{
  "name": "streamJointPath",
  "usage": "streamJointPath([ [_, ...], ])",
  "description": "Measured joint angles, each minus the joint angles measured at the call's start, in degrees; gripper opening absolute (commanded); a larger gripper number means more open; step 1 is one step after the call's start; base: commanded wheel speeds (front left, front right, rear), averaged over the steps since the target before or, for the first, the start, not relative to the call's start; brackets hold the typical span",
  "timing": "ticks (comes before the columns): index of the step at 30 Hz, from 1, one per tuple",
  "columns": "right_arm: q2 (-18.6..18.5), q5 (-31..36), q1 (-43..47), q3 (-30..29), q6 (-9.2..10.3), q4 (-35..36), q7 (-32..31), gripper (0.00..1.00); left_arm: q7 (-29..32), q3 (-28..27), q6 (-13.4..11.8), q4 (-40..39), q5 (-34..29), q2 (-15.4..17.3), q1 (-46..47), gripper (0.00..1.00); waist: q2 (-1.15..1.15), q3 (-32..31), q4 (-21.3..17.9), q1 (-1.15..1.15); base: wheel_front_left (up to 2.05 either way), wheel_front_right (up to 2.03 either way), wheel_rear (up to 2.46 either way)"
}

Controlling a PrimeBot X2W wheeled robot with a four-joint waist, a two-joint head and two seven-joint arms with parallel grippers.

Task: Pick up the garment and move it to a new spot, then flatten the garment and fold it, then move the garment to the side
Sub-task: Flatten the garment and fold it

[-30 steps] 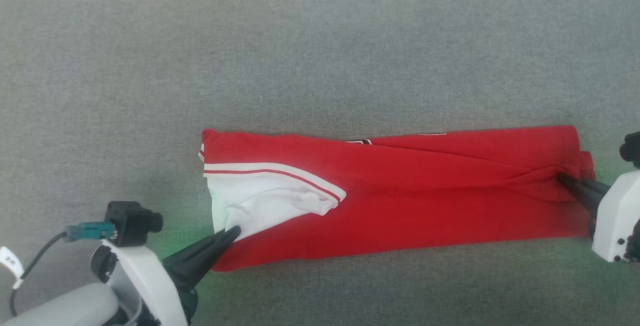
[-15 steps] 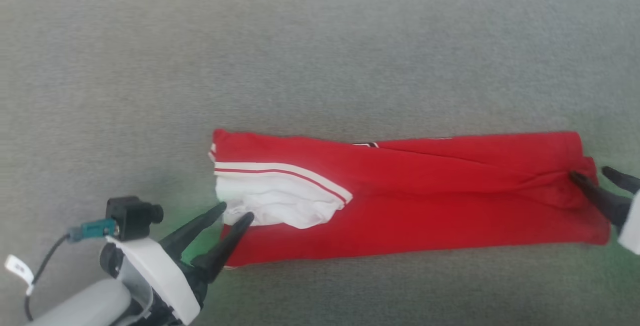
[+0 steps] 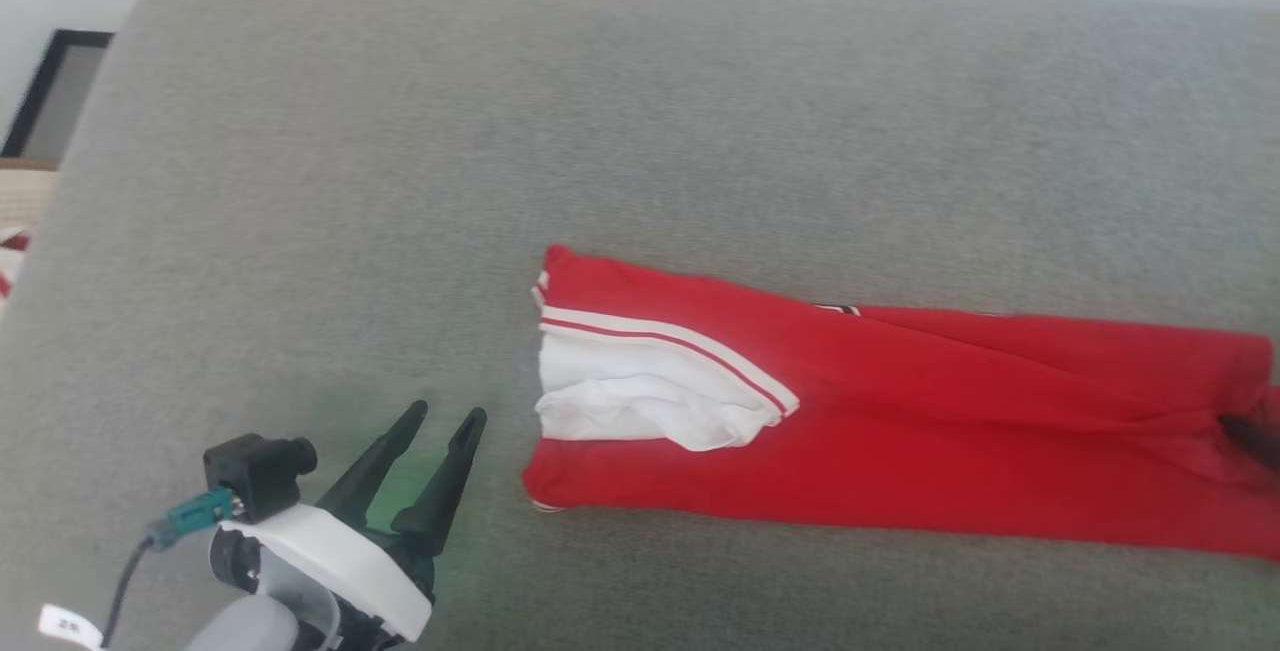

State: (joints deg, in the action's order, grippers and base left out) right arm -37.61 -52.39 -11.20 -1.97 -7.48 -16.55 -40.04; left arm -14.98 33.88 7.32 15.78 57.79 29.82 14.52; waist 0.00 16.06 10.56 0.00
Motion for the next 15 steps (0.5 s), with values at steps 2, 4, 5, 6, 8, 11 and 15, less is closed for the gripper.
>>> streamJointPath([
  [2,0.23,-0.1,-0.07,-0.6,0.01,-0.85,-1.66,1.0,0.0,-2.66,0.01,0.7,-2.78,-2.18,-0.99,1.0,0.0,-0.3,0.95,0.0,0.0,0.0,0.0],
  [4,0.46,0.14,-0.16,-1.18,0.02,-1.89,-3.0,1.0,0.0,-6.02,0.02,0.76,-6.45,-4.22,-1.83,1.0,0.0,-0.59,1.75,0.0,0.0,0.0,0.0],
  [5,0.52,0.44,-0.18,-1.32,0.03,-2.19,-3.67,1.0,0.01,-8.01,0.02,0.52,-8.39,-5.19,-2.17,1.0,0.0,-0.76,2.11,0.0,0.0,0.0,0.0],
  [6,0.68,0.77,-0.23,-1.41,0.15,-2.37,-4.39,1.0,0.01,-10.27,0.02,0.04,-10.36,-6.15,-2.67,1.0,0.0,-0.92,2.43,0.0,0.0,0.0,0.0],
  [8,1.18,1.4,-0.32,-1.41,0.19,-2.37,-5.76,1.0,0.0,-15.0,0.02,-1.14,-14.99,-8.1,-3.7,1.0,0.0,-1.22,2.93,0.0,0.0,0.0,0.0],
  [11,2.21,2.26,-0.83,-1.43,0.23,-2.38,-7.38,1.0,0.0,-20.89,0.03,-3.16,-22.68,-10.72,-5.54,1.0,0.0,-1.53,3.27,0.0,0.0,0.0,0.0],
  [15,3.66,3.88,-1.4,-1.35,0.25,-2.53,-9.13,1.0,0.0,-25.48,0.08,-5.46,-30.1,-13.74,-7.41,1.0,0.0,-1.74,3.37,0.0,0.0,0.0,0.0],
])
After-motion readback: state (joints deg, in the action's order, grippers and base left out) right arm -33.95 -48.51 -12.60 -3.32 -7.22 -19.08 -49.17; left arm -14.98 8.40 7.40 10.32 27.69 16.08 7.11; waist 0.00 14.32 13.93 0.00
